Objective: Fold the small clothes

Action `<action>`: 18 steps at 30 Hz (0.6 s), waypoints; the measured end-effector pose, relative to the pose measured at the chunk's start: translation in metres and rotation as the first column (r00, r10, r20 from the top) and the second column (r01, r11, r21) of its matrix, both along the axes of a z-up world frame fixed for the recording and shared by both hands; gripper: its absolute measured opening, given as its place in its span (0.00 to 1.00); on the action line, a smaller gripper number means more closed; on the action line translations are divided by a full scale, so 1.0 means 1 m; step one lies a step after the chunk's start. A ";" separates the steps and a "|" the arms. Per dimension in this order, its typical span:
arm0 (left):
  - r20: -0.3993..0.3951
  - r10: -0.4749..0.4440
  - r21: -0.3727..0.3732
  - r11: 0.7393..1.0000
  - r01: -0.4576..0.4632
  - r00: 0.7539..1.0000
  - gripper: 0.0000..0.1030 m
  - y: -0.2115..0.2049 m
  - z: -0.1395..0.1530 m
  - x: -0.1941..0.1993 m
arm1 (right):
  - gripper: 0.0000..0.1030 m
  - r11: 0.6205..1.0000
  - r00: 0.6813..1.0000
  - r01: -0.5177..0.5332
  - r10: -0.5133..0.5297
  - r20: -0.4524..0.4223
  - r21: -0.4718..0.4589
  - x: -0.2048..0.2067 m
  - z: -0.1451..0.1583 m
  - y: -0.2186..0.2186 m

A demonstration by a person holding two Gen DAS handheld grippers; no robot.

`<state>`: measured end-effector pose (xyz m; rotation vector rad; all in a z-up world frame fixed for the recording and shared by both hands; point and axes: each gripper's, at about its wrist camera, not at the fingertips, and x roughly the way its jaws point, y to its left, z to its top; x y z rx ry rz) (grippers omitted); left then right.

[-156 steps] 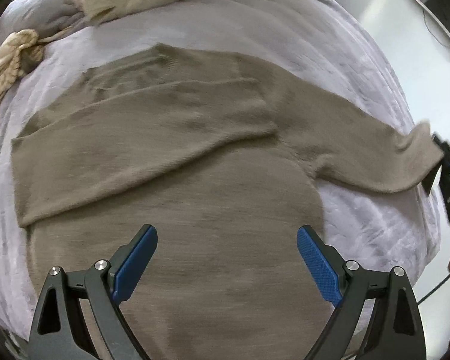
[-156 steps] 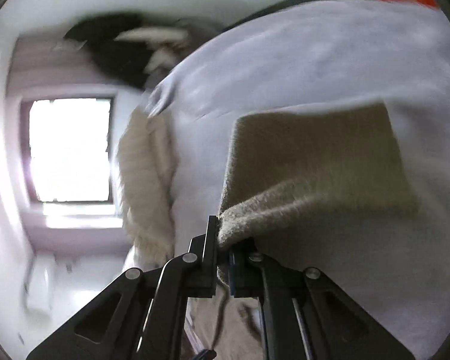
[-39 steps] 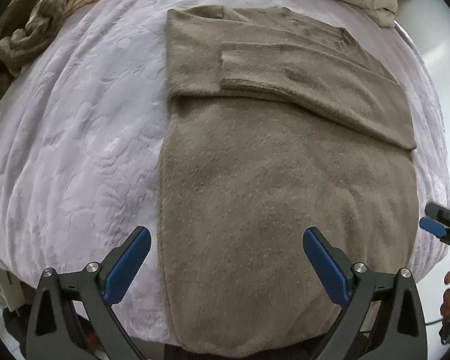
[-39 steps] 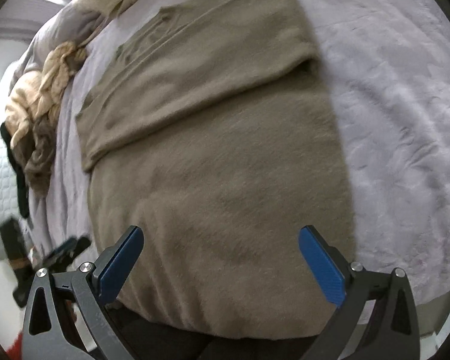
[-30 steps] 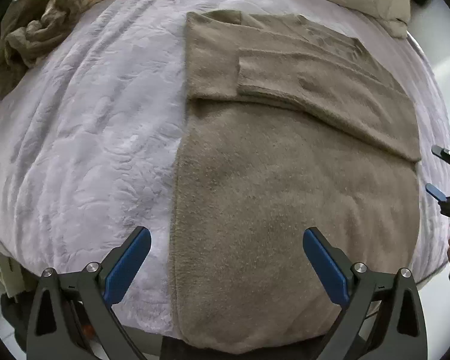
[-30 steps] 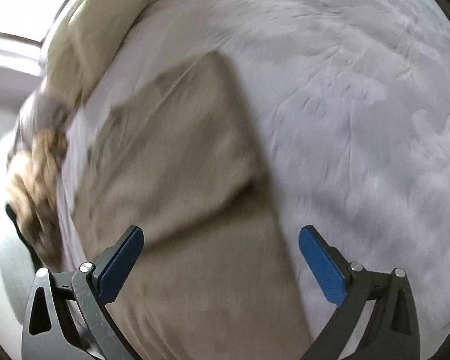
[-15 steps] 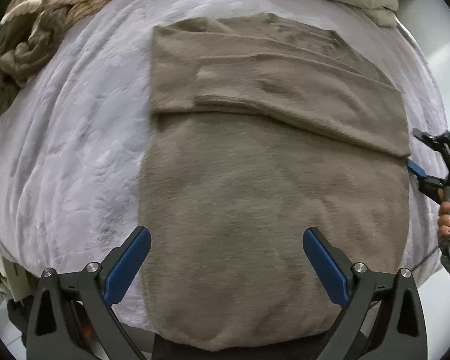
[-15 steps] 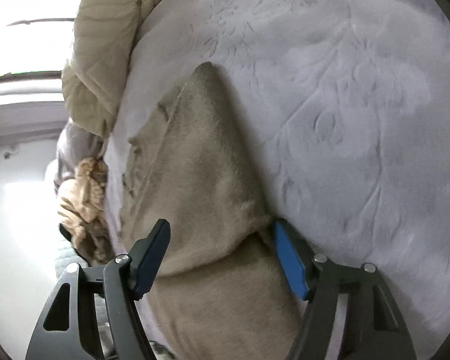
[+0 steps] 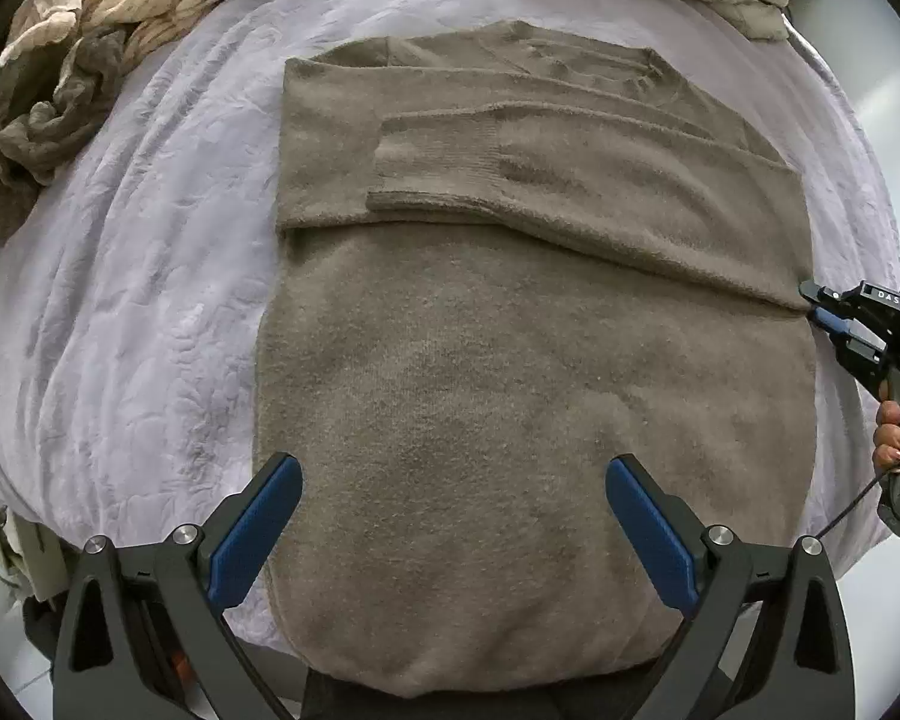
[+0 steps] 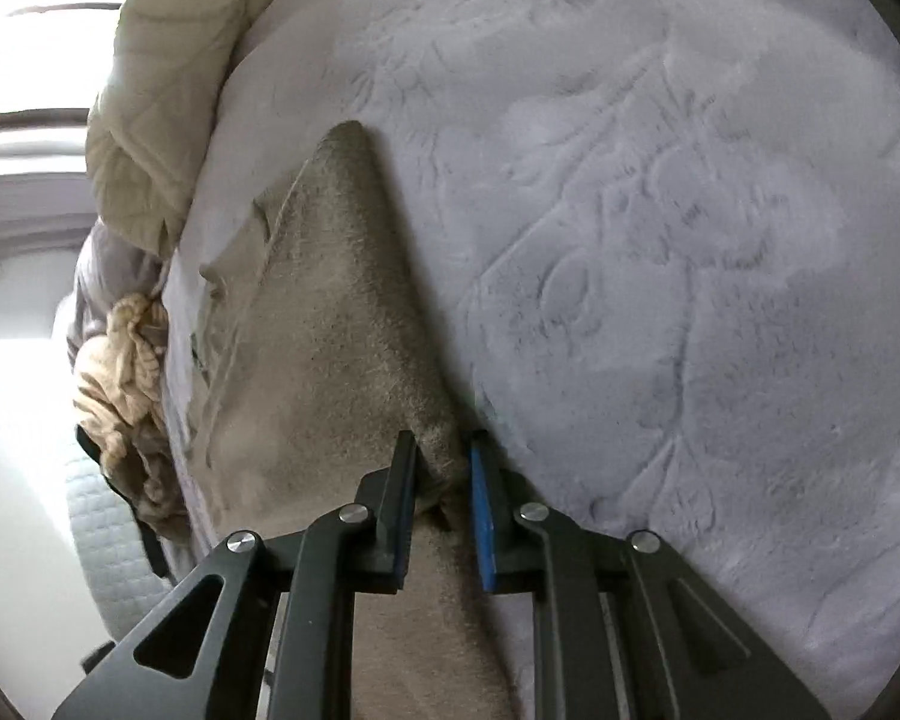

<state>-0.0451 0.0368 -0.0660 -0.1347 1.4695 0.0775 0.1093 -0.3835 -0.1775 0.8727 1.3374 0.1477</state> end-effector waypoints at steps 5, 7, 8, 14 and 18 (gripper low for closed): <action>0.012 0.007 -0.006 1.000 -0.007 1.000 0.98 -0.004 0.004 -0.001 | 0.30 0.995 1.000 0.001 -0.003 0.020 0.099 -0.012 0.017 -0.001; 0.016 0.012 -0.013 1.000 -0.012 1.000 0.98 -0.007 0.006 -0.001 | 0.58 0.989 1.000 0.012 -0.016 0.027 0.145 -0.022 0.025 0.001; 0.022 0.014 -0.018 1.000 -0.013 1.000 0.98 -0.009 0.008 0.000 | 0.65 0.984 0.999 0.023 -0.029 0.030 0.178 -0.030 0.029 0.003; 0.039 0.008 -0.035 0.999 -0.007 0.999 0.98 -0.026 0.016 0.002 | 0.80 0.964 1.000 -0.024 0.022 0.011 0.264 -0.055 0.042 0.028; 0.045 0.006 -0.039 0.999 -0.004 0.999 0.98 -0.036 0.019 0.000 | 1.00 0.966 0.992 -0.126 0.127 0.008 0.226 -0.066 0.053 0.046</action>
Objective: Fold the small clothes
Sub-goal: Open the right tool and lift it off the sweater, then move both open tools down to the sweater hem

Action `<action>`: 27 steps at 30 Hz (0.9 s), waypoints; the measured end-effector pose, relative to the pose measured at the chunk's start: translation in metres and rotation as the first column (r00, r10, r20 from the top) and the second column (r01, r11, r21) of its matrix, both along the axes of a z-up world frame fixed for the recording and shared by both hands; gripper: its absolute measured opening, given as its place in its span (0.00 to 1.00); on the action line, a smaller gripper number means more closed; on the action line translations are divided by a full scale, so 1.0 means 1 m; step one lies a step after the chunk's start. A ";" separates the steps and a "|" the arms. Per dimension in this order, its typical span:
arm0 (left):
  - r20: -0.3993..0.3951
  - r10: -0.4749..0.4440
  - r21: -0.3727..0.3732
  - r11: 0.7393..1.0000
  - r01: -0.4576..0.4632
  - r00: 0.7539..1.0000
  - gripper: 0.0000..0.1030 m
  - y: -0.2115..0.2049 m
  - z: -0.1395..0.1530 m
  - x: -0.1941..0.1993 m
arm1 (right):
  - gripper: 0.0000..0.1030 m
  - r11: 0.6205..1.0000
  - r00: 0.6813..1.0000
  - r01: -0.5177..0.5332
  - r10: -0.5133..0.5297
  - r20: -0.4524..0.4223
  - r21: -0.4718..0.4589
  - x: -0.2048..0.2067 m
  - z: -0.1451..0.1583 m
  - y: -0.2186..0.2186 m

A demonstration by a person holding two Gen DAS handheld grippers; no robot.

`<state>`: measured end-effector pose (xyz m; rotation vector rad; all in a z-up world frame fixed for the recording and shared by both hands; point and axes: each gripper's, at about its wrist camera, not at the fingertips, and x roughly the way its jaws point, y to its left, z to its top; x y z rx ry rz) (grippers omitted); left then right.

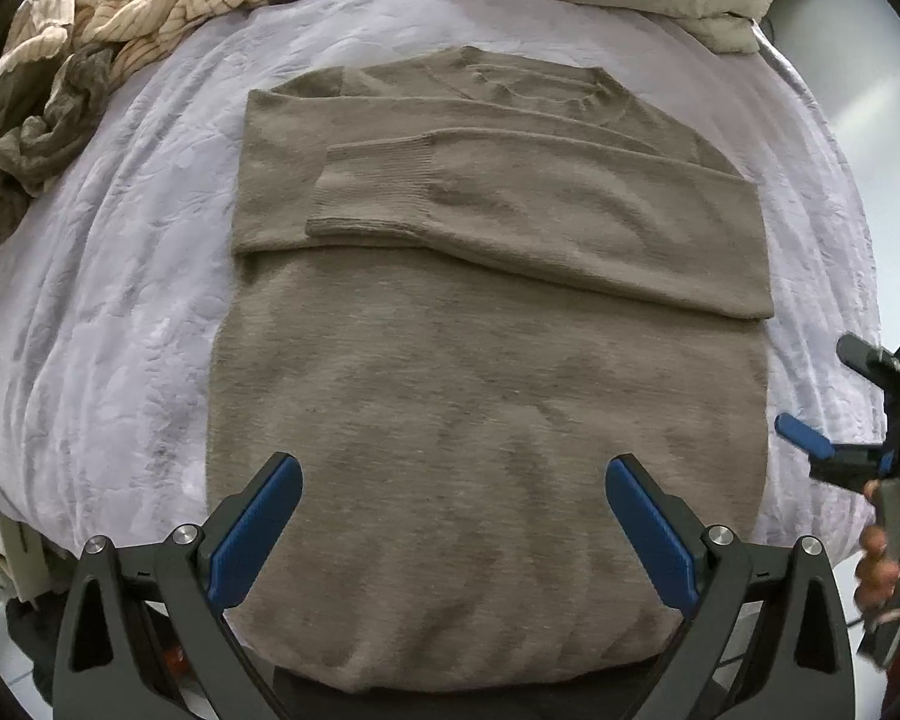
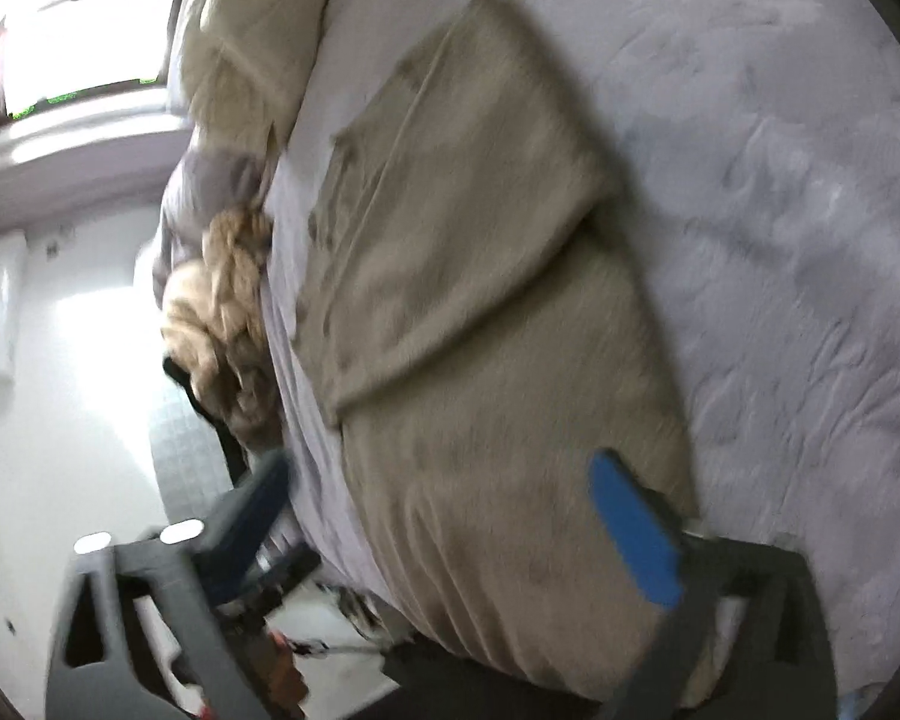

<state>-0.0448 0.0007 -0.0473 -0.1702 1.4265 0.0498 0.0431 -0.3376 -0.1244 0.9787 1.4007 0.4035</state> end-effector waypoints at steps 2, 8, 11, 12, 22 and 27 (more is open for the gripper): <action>-0.001 0.006 -0.001 1.000 -0.006 1.000 0.98 -0.003 0.000 -0.001 | 1.00 0.998 0.998 -0.053 0.054 0.024 -0.039 -0.005 0.009 0.011; -0.002 0.011 0.020 1.000 -0.011 1.000 0.98 -0.014 -0.001 -0.009 | 1.00 0.982 0.986 -0.153 0.160 0.054 -0.114 -0.019 0.021 0.025; -0.010 0.006 0.044 0.999 -0.005 1.000 0.98 -0.020 -0.001 -0.017 | 1.00 0.959 0.971 -0.239 0.239 -0.015 -0.156 -0.021 0.013 0.033; -0.014 0.002 0.055 0.998 -0.002 1.000 0.98 -0.021 -0.001 -0.019 | 1.00 0.948 0.966 -0.255 0.256 -0.018 -0.193 -0.023 0.013 0.034; 0.019 -0.031 0.107 0.994 0.029 0.999 0.98 -0.016 0.010 -0.037 | 1.00 0.880 0.942 -0.312 0.334 0.002 -0.358 -0.039 0.018 0.042; 0.007 -0.021 0.083 0.996 0.020 1.000 0.98 -0.003 0.001 -0.058 | 1.00 0.868 0.942 -0.315 0.335 -0.016 -0.383 -0.056 0.016 0.058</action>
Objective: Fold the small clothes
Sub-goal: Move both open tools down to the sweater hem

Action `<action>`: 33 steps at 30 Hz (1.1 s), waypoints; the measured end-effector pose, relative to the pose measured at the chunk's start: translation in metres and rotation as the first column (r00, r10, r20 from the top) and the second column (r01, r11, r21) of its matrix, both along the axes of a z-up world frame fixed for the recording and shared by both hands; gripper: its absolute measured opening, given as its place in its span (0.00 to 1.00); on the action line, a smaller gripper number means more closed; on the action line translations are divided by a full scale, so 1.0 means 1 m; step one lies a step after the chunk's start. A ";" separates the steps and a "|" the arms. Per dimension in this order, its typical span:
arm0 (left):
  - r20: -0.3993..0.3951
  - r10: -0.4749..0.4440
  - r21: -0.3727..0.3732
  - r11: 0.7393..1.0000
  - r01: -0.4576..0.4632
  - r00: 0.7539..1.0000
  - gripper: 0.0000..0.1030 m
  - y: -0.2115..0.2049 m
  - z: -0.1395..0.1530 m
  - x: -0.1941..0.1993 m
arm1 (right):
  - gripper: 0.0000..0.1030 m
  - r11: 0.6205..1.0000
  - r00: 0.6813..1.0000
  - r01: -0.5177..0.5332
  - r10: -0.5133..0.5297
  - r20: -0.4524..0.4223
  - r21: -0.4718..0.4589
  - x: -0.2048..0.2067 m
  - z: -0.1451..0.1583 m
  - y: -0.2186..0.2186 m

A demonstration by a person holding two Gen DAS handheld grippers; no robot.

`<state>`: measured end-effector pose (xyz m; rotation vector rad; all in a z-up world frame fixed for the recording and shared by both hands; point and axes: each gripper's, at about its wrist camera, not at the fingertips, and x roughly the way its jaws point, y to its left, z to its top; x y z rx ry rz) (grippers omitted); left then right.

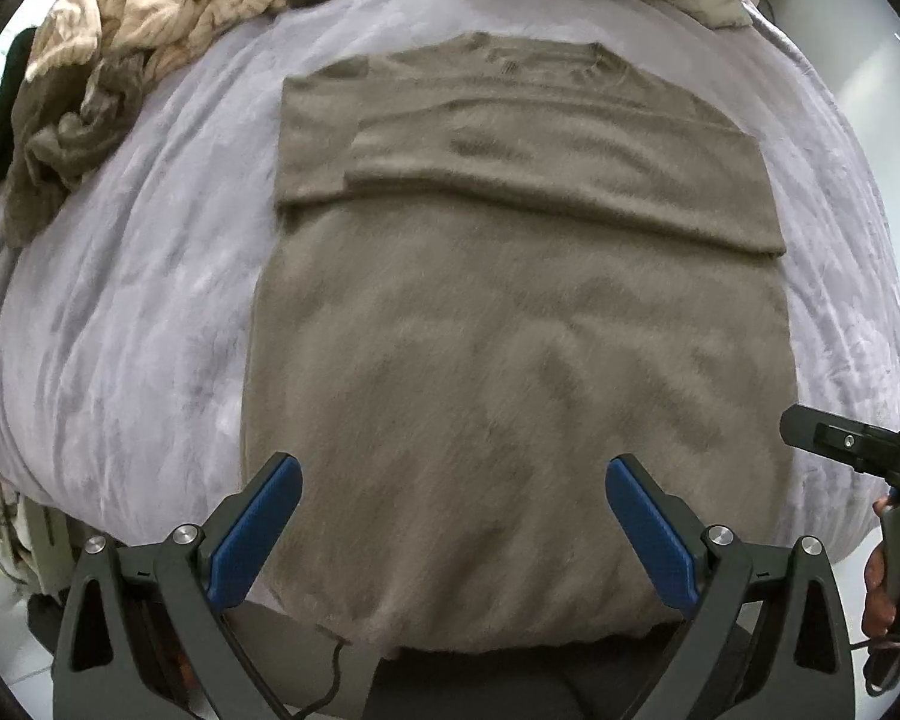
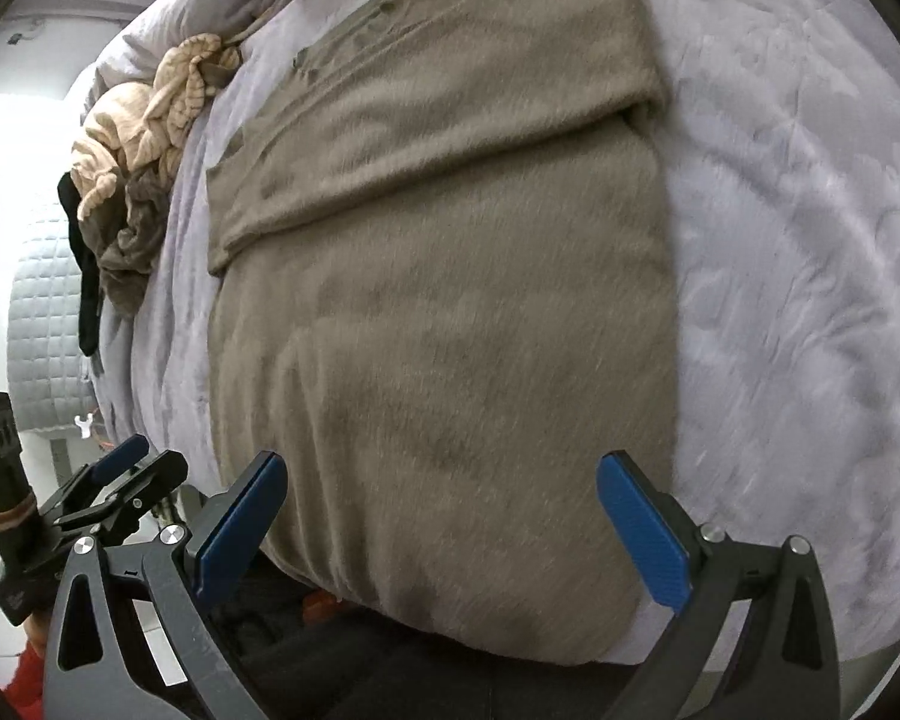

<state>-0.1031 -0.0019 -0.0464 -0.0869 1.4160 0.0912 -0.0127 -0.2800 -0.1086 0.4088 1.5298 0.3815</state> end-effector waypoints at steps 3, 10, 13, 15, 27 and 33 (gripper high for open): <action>-0.011 0.012 -0.041 0.999 -0.013 1.000 0.98 0.011 -0.011 -0.019 | 1.00 1.000 1.000 0.002 -0.003 -0.007 -0.018 -0.018 -0.002 0.011; -0.053 0.050 -0.080 0.995 -0.055 0.997 0.98 0.044 -0.039 -0.065 | 1.00 0.997 0.999 0.013 -0.017 -0.048 -0.072 -0.065 -0.013 0.028; -0.057 0.072 -0.078 0.994 -0.076 0.996 0.98 0.065 -0.047 -0.082 | 1.00 0.996 0.998 0.024 -0.029 -0.056 -0.089 -0.085 -0.016 0.028; -0.060 0.074 -0.072 0.994 -0.078 0.995 0.98 0.077 -0.052 -0.092 | 1.00 0.995 0.997 0.037 -0.043 -0.057 -0.093 -0.095 -0.017 0.024; -0.078 0.035 -0.185 0.981 -0.049 0.996 0.98 0.103 -0.096 -0.123 | 1.00 0.990 0.995 0.080 -0.086 -0.056 -0.114 -0.150 -0.044 -0.012; -0.091 -0.002 -0.243 0.970 -0.020 0.996 0.98 0.092 -0.123 -0.132 | 1.00 0.992 0.995 0.074 -0.081 -0.061 -0.105 -0.159 -0.074 -0.019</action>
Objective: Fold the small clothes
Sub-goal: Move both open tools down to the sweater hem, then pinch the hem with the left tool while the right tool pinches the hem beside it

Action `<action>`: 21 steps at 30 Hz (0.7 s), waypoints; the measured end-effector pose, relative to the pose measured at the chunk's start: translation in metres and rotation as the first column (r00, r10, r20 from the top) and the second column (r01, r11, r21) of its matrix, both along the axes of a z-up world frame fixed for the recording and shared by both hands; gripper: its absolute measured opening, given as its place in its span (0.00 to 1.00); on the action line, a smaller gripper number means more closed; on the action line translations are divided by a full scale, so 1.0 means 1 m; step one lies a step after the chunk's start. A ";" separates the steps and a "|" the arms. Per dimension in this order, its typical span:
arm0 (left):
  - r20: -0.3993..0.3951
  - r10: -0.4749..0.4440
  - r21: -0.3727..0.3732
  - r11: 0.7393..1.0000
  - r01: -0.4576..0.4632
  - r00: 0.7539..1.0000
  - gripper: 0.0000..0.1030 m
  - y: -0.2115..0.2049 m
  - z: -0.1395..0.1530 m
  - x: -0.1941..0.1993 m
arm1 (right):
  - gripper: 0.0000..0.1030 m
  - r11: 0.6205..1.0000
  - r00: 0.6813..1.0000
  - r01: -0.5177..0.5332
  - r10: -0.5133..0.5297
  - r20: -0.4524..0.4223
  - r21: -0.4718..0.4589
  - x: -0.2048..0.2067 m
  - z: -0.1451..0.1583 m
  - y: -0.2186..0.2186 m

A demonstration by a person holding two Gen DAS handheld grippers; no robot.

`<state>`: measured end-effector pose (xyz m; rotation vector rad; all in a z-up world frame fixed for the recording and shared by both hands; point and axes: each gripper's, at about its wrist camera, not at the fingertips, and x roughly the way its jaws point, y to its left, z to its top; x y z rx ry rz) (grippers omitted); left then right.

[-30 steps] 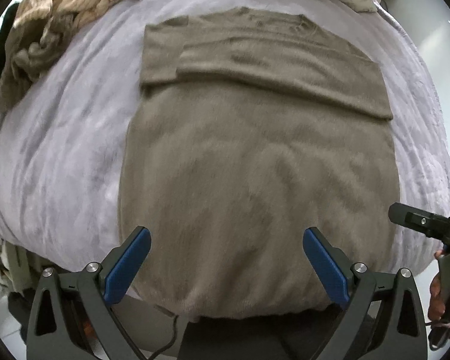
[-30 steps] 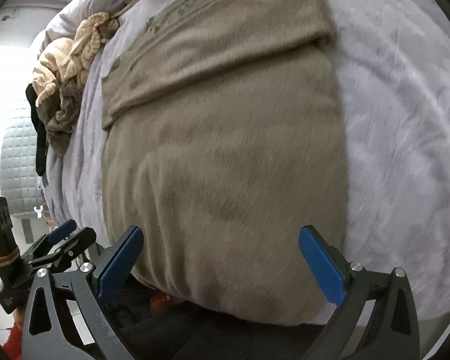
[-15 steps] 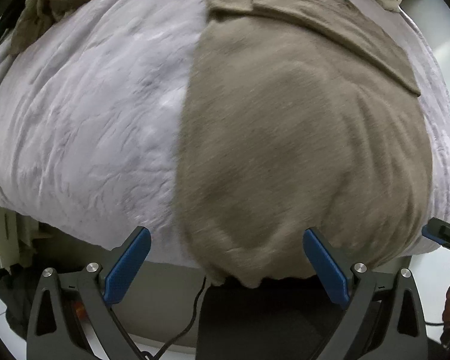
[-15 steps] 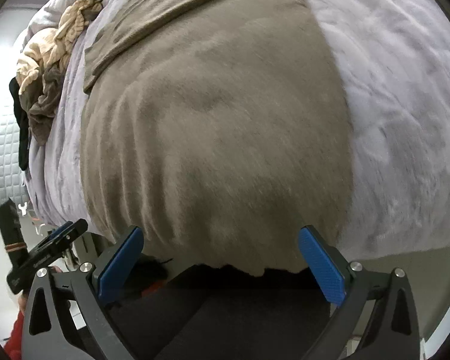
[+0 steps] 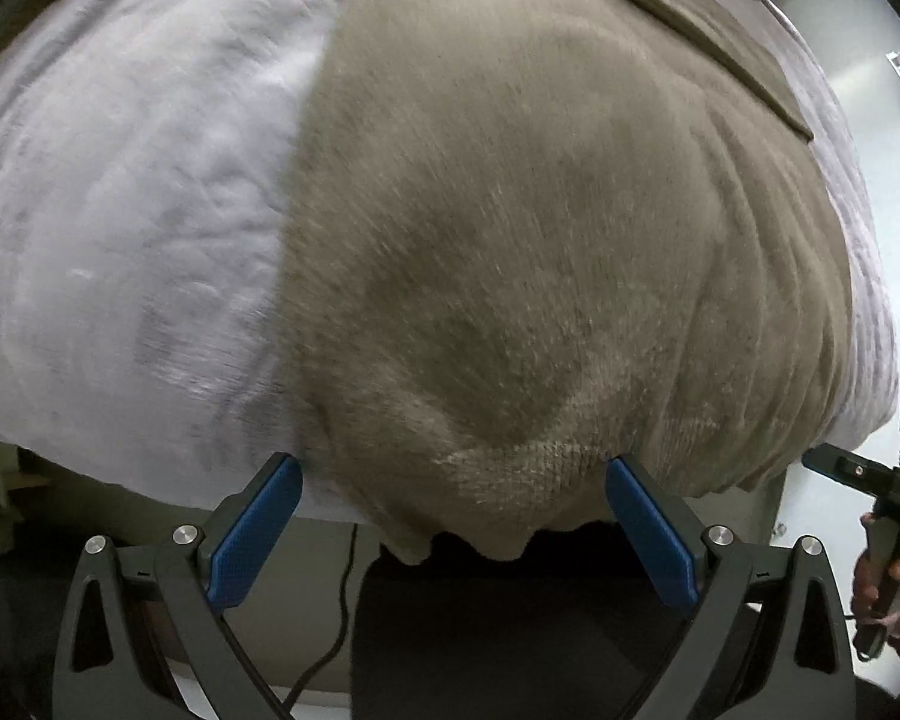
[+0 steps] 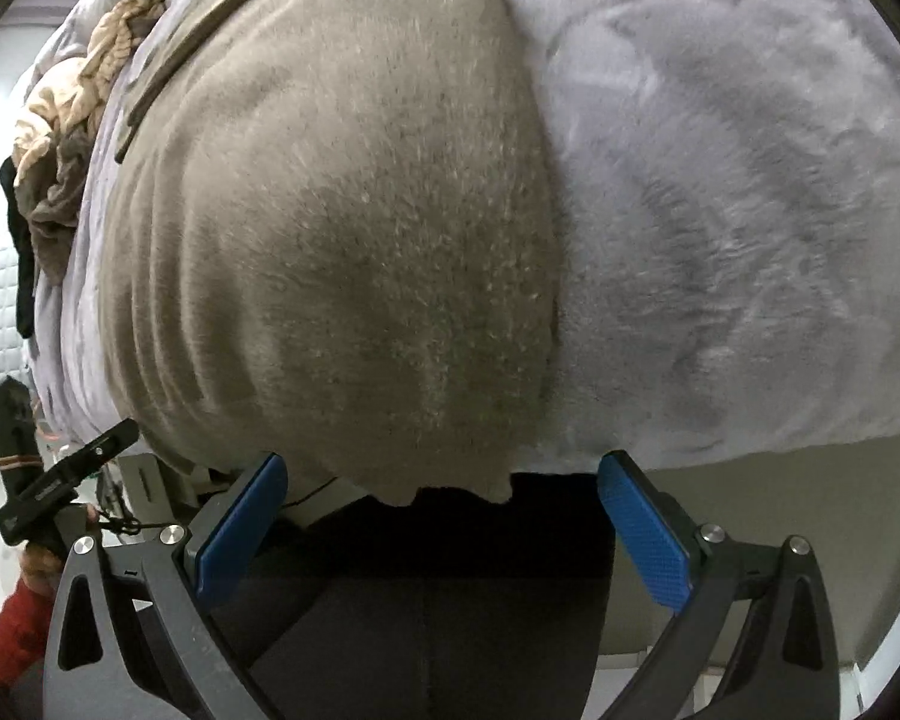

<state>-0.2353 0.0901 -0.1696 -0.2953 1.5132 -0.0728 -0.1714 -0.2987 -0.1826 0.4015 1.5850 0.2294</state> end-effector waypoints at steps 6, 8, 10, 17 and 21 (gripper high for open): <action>-0.013 0.012 -0.018 1.000 -0.013 1.000 0.75 -0.009 -0.015 -0.003 | 0.99 0.995 1.000 0.008 -0.009 0.003 0.101 0.002 -0.013 0.007; -0.011 0.015 -0.046 0.999 -0.016 1.000 0.50 -0.006 -0.016 -0.010 | 0.79 0.994 1.000 0.027 -0.027 -0.002 0.110 0.001 -0.013 0.008; 0.005 0.002 -0.091 0.996 -0.001 1.000 0.15 -0.006 -0.013 -0.024 | 0.18 0.994 0.998 0.060 -0.059 -0.015 0.089 -0.001 -0.011 0.006; 0.128 0.038 -0.237 0.971 -0.007 0.991 0.15 0.015 0.044 -0.023 | 0.12 0.937 0.986 0.124 -0.153 0.066 0.327 0.007 0.038 -0.005; 0.230 0.063 -0.247 0.969 -0.004 0.971 0.15 0.023 0.085 0.009 | 0.12 0.916 0.976 0.089 -0.158 0.147 0.392 0.046 0.076 -0.003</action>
